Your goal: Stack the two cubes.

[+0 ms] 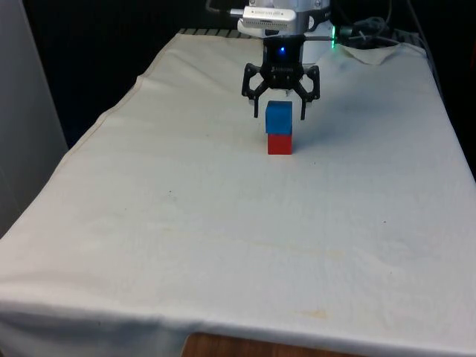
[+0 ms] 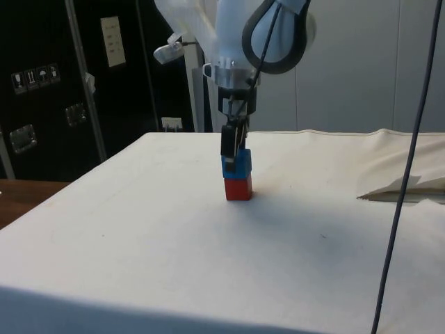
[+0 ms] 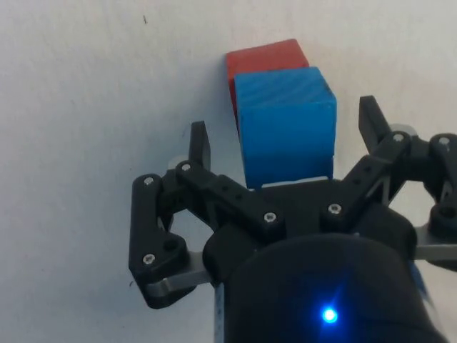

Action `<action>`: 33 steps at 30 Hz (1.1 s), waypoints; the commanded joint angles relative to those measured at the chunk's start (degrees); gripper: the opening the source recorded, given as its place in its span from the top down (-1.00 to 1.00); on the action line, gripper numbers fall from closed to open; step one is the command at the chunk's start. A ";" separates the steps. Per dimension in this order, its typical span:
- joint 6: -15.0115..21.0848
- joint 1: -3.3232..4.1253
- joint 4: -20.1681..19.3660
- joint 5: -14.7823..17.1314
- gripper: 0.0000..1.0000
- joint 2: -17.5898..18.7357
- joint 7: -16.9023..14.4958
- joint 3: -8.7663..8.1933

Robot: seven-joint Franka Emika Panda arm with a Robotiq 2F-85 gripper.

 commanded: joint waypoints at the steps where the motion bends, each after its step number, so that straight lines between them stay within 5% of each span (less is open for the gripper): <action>1: 0.00 0.00 0.00 0.00 -1.00 0.00 0.00 0.00; 33: -13.06 -0.29 2.29 1.89 -1.00 -8.31 0.06 -1.89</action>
